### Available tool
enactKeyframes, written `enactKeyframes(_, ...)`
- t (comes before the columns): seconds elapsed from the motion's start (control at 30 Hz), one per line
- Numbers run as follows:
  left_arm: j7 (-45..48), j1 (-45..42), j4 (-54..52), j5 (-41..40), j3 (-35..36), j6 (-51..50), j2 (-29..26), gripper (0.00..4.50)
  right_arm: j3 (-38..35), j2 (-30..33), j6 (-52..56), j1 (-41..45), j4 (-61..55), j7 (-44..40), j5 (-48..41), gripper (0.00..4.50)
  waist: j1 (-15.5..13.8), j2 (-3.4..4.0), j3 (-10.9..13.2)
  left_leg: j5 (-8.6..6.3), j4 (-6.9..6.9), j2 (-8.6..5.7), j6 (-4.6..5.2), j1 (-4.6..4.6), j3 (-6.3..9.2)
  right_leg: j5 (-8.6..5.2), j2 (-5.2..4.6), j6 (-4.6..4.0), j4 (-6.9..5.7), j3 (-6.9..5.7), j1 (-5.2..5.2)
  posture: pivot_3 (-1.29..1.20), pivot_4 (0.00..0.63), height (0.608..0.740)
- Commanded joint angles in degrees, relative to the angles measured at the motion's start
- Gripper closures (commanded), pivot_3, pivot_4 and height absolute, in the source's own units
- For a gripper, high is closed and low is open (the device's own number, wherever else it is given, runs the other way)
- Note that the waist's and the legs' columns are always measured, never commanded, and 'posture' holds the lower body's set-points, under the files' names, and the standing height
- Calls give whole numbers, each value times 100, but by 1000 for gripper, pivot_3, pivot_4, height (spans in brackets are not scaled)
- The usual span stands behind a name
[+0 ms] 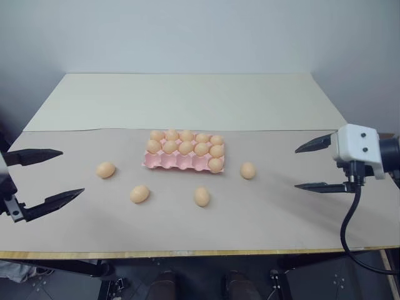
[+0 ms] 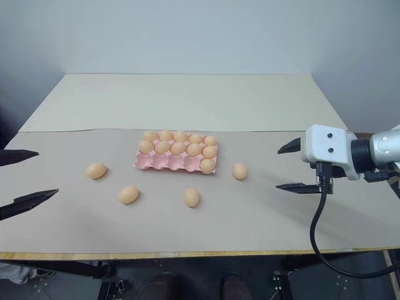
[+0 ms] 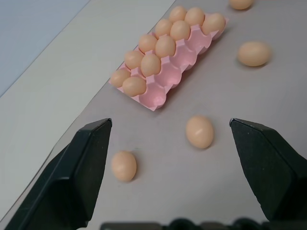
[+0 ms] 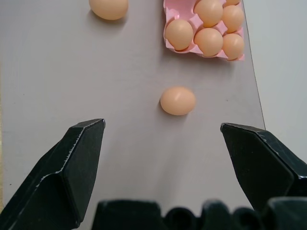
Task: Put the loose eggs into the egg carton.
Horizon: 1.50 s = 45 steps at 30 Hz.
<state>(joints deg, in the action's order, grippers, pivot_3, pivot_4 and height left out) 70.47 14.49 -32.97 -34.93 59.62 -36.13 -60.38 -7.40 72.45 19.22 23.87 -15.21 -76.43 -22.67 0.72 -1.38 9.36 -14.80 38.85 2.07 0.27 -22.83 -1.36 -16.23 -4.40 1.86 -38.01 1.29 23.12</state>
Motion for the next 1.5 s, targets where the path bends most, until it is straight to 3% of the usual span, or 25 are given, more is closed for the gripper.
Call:
enactKeyframes(0.03,22,42,-1,-54,265,-93,-67,242,-119,24,-86,98,-39,-19,8,0,0,0,0,0,0,0,0,0,0,0,0,0,0,0,0,0,150,740)
enactKeyframes(0.87,-187,-222,21,-180,-246,155,-52,242,-4,-85,322,305,16,430,181,0,0,0,0,0,0,0,0,0,0,0,0,0,-1,2,1,0,150,740)
enactKeyframes(1.5,52,-688,249,-169,-1211,214,-448,242,1943,-2391,824,1403,1034,2025,1764,0,12,0,0,0,-2,-2,0,-4,-4,0,3,-1,-4,7,10,0,150,740)
